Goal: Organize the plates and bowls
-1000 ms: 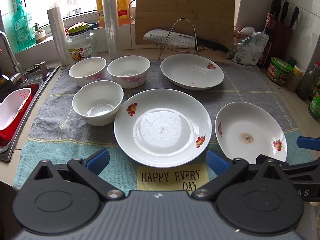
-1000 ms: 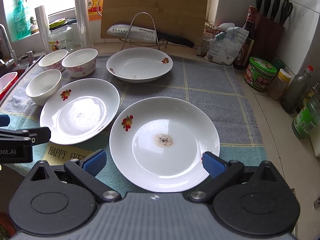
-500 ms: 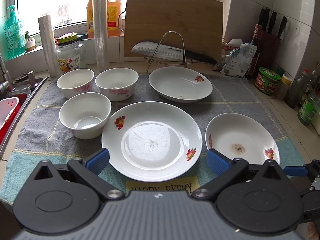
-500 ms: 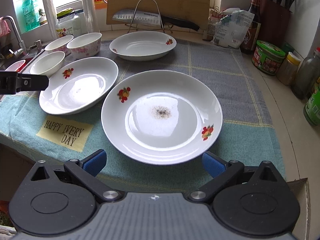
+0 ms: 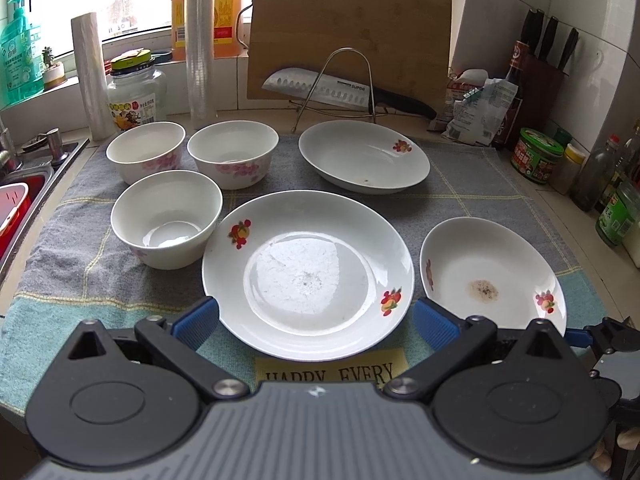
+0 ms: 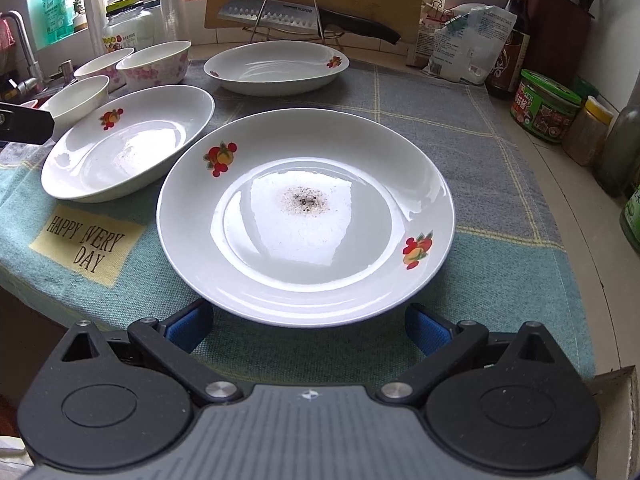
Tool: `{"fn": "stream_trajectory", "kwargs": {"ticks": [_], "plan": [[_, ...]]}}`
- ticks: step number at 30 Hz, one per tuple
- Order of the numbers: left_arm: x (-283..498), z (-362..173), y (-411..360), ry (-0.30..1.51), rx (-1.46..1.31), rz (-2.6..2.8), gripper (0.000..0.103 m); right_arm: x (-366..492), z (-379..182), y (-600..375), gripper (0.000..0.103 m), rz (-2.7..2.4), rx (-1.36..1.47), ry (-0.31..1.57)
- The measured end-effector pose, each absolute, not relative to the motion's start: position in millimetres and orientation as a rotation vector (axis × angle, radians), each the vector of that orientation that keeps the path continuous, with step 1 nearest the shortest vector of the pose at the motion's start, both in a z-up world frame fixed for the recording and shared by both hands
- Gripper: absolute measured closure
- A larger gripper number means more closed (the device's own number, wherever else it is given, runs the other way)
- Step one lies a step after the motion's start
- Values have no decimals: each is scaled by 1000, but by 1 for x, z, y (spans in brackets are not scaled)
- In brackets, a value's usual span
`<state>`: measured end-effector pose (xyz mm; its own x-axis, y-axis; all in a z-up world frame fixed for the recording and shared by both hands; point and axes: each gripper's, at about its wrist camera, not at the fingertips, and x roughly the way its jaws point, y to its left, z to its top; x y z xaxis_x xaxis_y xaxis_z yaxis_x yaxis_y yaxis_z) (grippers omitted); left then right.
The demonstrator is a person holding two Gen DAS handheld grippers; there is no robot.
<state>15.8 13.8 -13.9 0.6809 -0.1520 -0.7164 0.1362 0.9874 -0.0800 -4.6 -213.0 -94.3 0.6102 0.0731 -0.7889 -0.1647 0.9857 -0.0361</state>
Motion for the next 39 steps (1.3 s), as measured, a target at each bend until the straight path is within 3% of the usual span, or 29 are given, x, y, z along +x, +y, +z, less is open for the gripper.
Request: {"fn": "stream_trajectory", "kwargs": {"ticks": [20,39], "plan": [[47,-31,8,814,45,-391,1,-7,-102,-224,0,209,-112,773],[87,-17,-74,811,138,-569,1,-7,-103,-247,0,394,-192,749]]}}
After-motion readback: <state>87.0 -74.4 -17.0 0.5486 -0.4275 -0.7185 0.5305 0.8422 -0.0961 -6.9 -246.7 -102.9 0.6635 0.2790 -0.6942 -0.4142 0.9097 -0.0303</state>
